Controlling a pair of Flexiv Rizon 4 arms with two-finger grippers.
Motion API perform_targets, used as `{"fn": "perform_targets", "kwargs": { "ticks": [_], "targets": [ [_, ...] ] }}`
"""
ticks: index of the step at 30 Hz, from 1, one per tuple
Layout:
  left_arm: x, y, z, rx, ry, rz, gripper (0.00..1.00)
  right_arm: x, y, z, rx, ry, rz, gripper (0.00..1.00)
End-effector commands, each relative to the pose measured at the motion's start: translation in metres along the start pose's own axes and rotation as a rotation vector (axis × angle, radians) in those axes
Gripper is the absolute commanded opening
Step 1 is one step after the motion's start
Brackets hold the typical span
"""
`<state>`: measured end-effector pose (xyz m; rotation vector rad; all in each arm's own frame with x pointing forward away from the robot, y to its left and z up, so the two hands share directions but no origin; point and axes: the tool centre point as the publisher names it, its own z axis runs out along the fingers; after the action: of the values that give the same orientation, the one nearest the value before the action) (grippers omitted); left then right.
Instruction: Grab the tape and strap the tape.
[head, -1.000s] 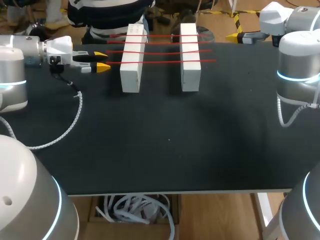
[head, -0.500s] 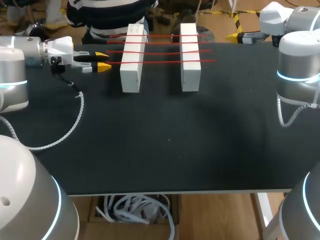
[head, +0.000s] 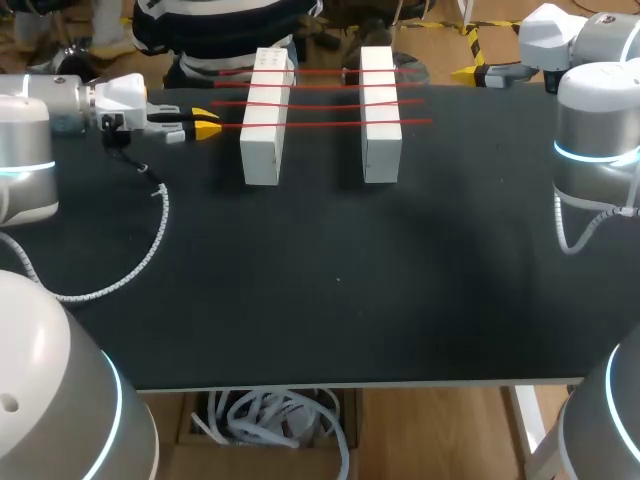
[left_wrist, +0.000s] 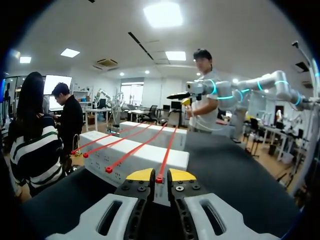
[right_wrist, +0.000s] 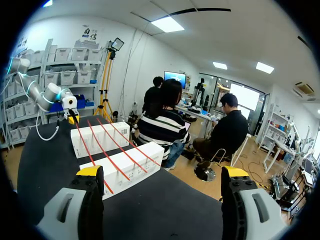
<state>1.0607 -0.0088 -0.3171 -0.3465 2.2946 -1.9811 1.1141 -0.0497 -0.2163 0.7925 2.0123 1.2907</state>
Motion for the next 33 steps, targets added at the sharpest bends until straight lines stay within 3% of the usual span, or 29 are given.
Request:
{"fn": "perform_targets", "kwargs": {
  "ticks": [1,6,18,27,33],
  "targets": [
    [-0.0019,0.0026,0.0003,0.003,0.003,0.001,0.20,-0.0002,0.0001,0.0000,0.001,0.000,0.000,1.00],
    [-0.0019,0.0037,-0.0001,0.002,0.007,0.001,0.27,-0.0002,0.0001,0.0000,0.001,0.000,0.000,1.00],
    [-0.0014,0.0053,0.0006,0.002,0.017,0.002,0.25,-0.0002,0.0001,0.0000,0.001,0.000,0.000,1.00],
    [-0.0005,0.0056,0.0015,0.007,0.024,0.002,0.20,-0.0002,0.0001,0.0000,0.001,0.000,0.000,1.00],
    [-0.0002,0.0058,0.0017,0.007,0.028,0.000,0.09,-0.0002,0.0001,0.0000,0.001,0.000,0.000,1.00]
  ]
}}
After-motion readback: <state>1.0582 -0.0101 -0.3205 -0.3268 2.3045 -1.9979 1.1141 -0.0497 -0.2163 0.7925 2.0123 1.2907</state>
